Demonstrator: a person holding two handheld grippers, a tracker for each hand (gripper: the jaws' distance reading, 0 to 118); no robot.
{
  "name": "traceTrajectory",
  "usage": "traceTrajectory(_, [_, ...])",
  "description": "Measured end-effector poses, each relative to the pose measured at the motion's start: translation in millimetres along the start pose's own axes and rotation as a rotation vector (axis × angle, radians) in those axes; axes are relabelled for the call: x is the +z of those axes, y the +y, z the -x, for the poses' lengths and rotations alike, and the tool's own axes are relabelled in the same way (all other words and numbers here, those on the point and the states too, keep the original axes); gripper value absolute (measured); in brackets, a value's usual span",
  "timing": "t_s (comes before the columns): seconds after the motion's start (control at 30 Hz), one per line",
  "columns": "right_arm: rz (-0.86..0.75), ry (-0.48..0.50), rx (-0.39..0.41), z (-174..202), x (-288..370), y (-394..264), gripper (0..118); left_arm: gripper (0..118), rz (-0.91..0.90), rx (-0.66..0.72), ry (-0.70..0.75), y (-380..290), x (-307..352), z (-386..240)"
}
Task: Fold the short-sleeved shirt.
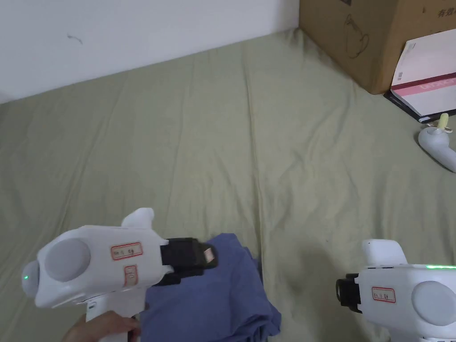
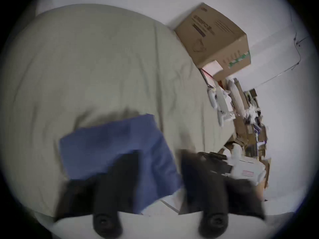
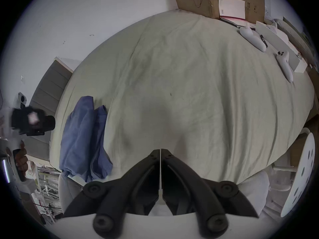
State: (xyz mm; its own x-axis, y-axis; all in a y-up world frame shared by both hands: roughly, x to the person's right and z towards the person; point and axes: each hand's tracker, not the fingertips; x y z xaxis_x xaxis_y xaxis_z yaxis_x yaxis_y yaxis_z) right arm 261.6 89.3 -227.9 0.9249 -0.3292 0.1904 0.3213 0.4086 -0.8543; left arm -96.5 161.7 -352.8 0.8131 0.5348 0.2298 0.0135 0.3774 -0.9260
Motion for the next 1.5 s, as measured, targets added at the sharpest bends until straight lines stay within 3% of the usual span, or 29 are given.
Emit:
traceTrajectory(0.1, [0.001,0.005,0.005,4,-3,0,1,1,0.014,0.027,-0.008,-10,-19,27])
traceTrajectory(0.23, [0.012,0.008,0.009,6,-5,-1,1,1,0.042,0.180,-0.145,-27,-58,39])
traceTrajectory(0.27, [0.014,0.009,0.009,6,-5,-1,1,1,0.055,0.171,-0.186,-33,-68,36])
traceTrajectory(0.37, [0.021,0.004,0.009,5,-5,-2,1,1,0.179,0.104,-0.123,-46,-98,10])
traceTrajectory(0.63, [0.020,-0.014,-0.016,-8,-2,-4,1,0,0.220,-0.018,-0.076,-61,-123,-26])
traceTrajectory(0.87, [0.025,-0.017,-0.023,-6,-2,-6,1,0,0.242,0.001,-0.147,-72,-127,-41])
traceTrajectory(0.93, [0.022,-0.022,-0.006,-1,1,-6,1,0,0.270,0.067,-0.265,-75,-129,-45])
traceTrajectory(1.0, [0.009,-0.020,-0.001,3,7,-4,1,0,0.295,-0.002,-0.238,-79,-127,-54])
traceTrajectory(1.07, [-0.003,-0.015,-0.001,7,14,-3,1,0,0.242,-0.090,-0.188,-79,-114,-60])
traceTrajectory(1.27, [-0.033,-0.014,0.090,32,29,7,1,0,-0.017,0.073,-0.279,-53,-24,-4])
traceTrajectory(1.4, [-0.044,0.118,0.157,71,28,18,1,0,-0.127,0.130,-0.217,-56,28,55])
traceTrajectory(1.5, [-0.041,0.151,0.240,111,16,24,1,0,-0.136,0.232,-0.180,-73,46,96])
